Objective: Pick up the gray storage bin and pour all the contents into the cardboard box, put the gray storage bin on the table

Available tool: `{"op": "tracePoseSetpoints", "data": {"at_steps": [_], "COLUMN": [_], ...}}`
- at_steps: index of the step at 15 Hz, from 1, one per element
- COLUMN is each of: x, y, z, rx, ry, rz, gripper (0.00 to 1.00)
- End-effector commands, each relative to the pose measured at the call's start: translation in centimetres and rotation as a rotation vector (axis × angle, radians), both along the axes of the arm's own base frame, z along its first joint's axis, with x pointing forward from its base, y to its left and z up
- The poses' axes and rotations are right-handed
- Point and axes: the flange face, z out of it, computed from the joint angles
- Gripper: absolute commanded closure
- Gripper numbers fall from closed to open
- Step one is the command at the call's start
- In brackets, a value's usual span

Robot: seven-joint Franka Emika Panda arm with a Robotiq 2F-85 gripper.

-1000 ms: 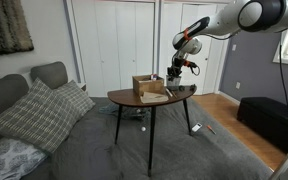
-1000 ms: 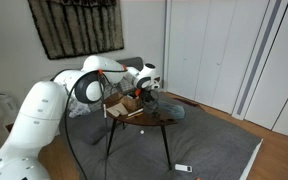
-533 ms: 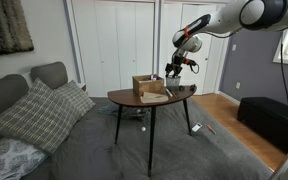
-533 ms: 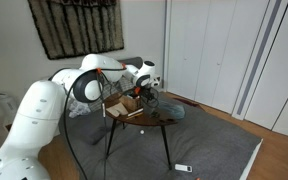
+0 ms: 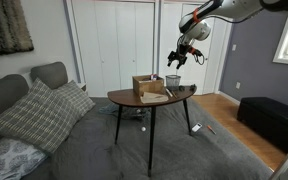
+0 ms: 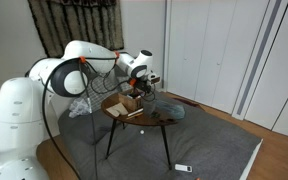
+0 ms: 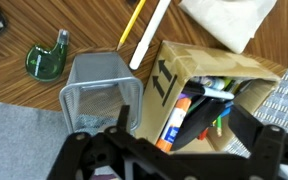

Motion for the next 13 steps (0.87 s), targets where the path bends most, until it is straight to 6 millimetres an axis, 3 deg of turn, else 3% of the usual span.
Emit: {"op": "tracePoseSetpoints", "data": {"at_steps": [1, 6, 7, 8, 13], "x": [-6.3, -13.1, -9.2, -10.1, -9.5], "y": [1.4, 0.5, 0.7, 0.4, 0.7], "z": [1.6, 2.2, 2.2, 2.3, 1.8], "rx": [0.025, 0.007, -0.002, -0.003, -0.002], "ry": [0.028, -0.001, 0.032, 0.033, 0.039], "rz": [0.044, 0.062, 0.051, 0.051, 0.056], "gripper": [0.0, 0.0, 0.0, 0.0, 0.0]}}
